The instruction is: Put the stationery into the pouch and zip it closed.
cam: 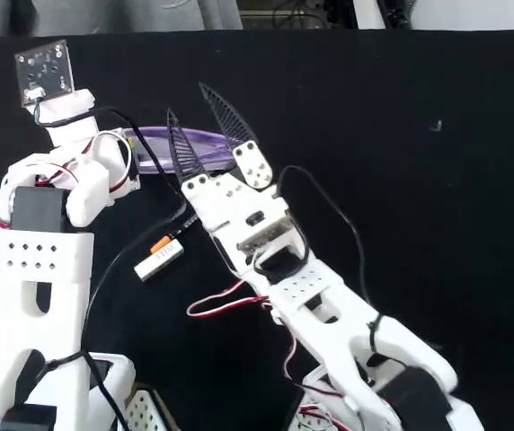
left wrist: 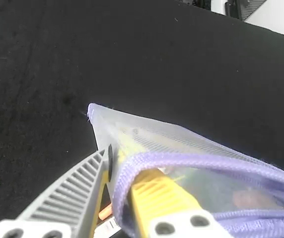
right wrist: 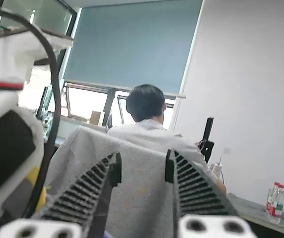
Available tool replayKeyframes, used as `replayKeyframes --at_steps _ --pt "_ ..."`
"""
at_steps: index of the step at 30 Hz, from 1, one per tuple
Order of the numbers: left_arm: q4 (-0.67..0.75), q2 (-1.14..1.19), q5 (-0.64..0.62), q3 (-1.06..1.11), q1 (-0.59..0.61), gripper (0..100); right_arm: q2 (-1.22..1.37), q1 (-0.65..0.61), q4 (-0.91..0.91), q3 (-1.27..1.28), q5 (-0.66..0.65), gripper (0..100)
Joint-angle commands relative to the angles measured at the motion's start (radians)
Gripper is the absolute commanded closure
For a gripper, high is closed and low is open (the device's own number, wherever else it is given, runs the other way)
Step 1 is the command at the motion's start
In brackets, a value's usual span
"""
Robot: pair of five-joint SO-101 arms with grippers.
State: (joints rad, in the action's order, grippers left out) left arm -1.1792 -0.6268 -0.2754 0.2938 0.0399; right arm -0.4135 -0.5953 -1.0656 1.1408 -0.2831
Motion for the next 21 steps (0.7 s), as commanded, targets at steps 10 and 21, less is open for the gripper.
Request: replayKeyframes --at_steps 10,21 --pt "0.095 -0.035 -0.002 -0.015 0.214 97 -0.526 -0.009 0.910 -0.252 -0.003 85.4" --pt "0.132 -0.035 -0.005 -0.041 0.421 97 -0.455 0.029 1.606 -0.654 0.167 85.4"
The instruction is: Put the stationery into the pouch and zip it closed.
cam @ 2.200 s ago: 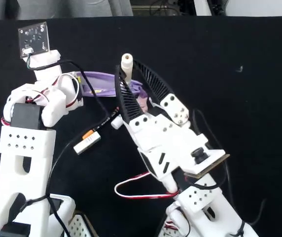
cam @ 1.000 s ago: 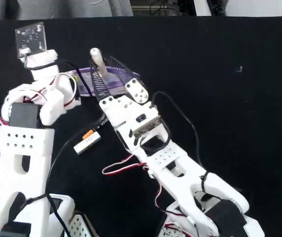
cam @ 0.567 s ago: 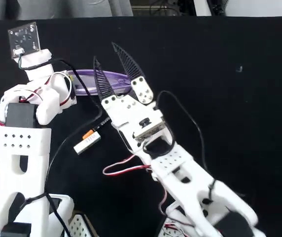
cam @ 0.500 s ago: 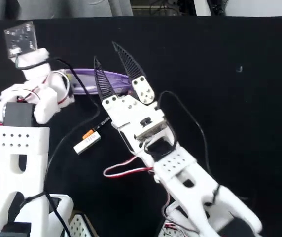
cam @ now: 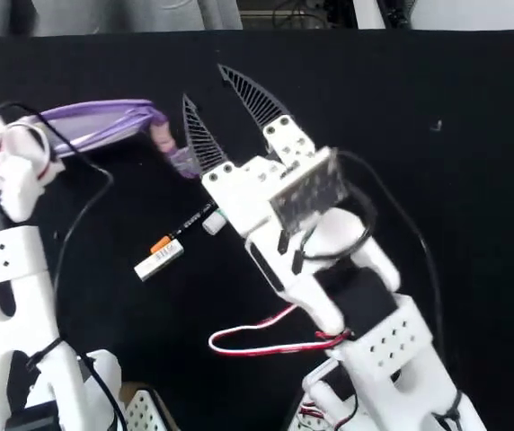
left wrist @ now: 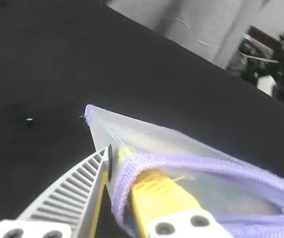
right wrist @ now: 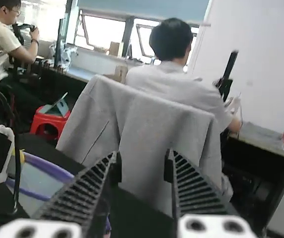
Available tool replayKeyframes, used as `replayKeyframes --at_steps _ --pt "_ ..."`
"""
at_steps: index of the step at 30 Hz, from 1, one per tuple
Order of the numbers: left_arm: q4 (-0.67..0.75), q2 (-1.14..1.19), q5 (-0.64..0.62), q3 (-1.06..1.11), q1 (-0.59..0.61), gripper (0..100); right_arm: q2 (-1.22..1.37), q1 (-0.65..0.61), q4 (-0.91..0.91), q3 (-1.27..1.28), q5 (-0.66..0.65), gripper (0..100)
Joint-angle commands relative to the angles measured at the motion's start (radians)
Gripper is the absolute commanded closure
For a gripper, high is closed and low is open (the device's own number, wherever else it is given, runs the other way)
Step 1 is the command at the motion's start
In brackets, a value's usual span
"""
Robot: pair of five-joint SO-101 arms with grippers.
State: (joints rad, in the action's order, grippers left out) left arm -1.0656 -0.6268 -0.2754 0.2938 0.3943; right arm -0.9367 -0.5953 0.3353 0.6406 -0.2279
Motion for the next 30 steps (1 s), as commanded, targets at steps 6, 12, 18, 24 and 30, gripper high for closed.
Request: replayKeyframes --at_steps 6,12,18,24,30 --pt "0.018 -0.035 -0.069 -0.045 0.139 97 0.334 0.161 0.474 -0.328 0.339 85.4" --pt "0.025 -0.035 -0.068 -0.039 0.134 97 0.661 0.181 0.597 -0.404 0.503 85.1" --pt "0.025 -0.029 -0.068 -0.038 0.131 97 0.926 0.180 0.606 -0.475 0.801 85.1" --pt "0.021 -0.029 -0.069 -0.038 0.130 97 1.072 0.153 0.600 -0.533 1.051 85.0" --pt "0.020 -0.028 -0.069 -0.038 0.128 97 1.196 0.118 0.600 -0.607 1.089 84.9"
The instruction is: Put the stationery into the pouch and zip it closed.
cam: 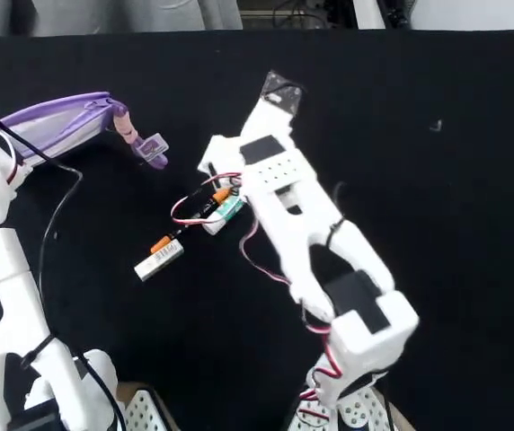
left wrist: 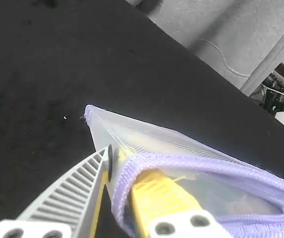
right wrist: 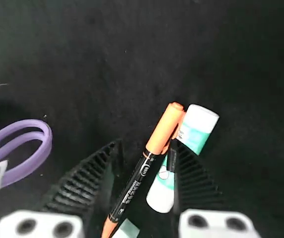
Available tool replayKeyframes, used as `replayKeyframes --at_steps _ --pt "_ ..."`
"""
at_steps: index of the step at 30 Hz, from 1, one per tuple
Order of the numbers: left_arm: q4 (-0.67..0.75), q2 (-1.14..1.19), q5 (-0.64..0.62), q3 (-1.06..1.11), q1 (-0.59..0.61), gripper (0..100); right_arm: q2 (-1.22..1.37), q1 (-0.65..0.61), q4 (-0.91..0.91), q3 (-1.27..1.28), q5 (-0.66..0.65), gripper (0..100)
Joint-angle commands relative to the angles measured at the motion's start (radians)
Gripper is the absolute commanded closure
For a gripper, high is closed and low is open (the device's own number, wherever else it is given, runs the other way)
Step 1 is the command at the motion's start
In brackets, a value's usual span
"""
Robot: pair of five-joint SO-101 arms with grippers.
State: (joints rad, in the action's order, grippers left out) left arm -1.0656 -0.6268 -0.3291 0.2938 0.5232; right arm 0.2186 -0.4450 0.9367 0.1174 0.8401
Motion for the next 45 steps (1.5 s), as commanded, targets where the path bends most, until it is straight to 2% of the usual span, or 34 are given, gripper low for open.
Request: replayKeyframes --at_steps 1,10,23,28,32,41,45 --pt "0.020 -0.028 -0.015 -0.038 -0.001 97 0.065 -0.040 -0.002 -0.094 0.021 84.9" --pt "0.025 -0.035 -0.014 -0.015 -0.033 97 0.311 -0.040 0.008 -0.249 0.021 84.9" --pt "0.025 -0.035 -0.012 -0.013 -0.036 97 0.486 -0.044 0.199 -0.435 0.012 85.1" --pt "0.025 -0.035 -0.014 -0.013 -0.036 97 0.595 -0.044 0.364 -0.636 0.012 86.6" --pt "0.025 -0.035 -0.015 -0.013 -0.036 97 0.682 -0.040 0.488 -0.816 0.003 99.1" --pt "0.025 -0.035 -0.015 -0.013 -0.036 97 0.769 -0.028 0.783 -1.222 -0.021 98.7" --pt "0.025 -0.035 -0.015 -0.013 -0.036 97 0.769 0.011 0.829 -1.399 -0.028 98.8"
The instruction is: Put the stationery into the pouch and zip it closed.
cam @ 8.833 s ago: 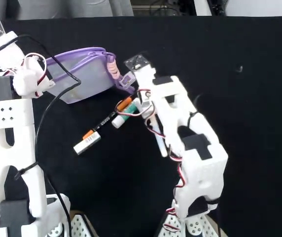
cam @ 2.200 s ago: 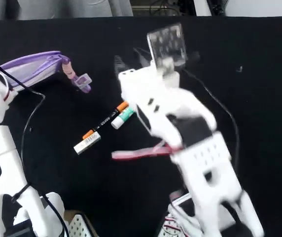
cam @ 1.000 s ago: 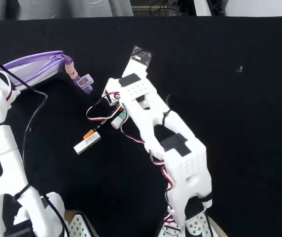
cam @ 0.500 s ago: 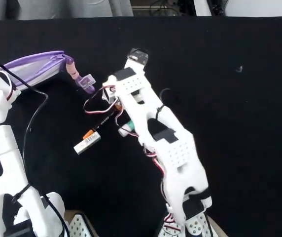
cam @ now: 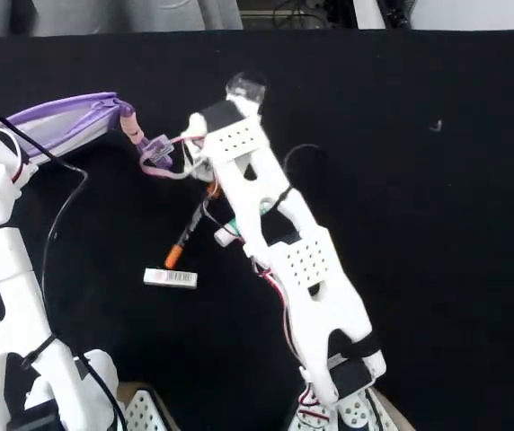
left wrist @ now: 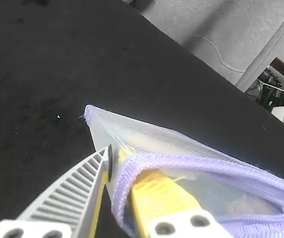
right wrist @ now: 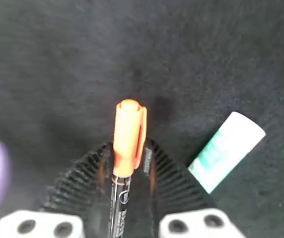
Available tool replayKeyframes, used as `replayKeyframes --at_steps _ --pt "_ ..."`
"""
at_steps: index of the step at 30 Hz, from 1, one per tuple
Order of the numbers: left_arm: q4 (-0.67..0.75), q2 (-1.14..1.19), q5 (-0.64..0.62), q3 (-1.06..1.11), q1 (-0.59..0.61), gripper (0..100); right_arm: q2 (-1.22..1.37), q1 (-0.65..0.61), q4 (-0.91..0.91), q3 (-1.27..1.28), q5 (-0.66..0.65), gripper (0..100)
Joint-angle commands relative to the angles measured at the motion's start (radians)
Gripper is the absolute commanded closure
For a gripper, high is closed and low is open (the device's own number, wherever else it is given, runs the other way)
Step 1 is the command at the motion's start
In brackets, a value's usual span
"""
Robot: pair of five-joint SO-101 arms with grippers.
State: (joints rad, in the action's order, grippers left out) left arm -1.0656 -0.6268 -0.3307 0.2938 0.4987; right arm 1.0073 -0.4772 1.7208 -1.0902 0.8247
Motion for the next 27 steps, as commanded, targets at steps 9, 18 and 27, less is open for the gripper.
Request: replayKeyframes --at_steps 9,18,27 --pt "0.018 -0.035 -0.015 -0.019 -0.041 97 -0.019 0.180 0.044 -0.542 -0.149 98.8" --pt "-0.060 -0.034 -0.015 -0.082 -0.213 97 -0.130 0.333 -0.081 -0.582 -0.279 98.7" --pt "-0.189 -0.026 -0.015 -0.153 -0.364 97 -0.309 0.367 -0.147 -0.581 -0.278 98.8"
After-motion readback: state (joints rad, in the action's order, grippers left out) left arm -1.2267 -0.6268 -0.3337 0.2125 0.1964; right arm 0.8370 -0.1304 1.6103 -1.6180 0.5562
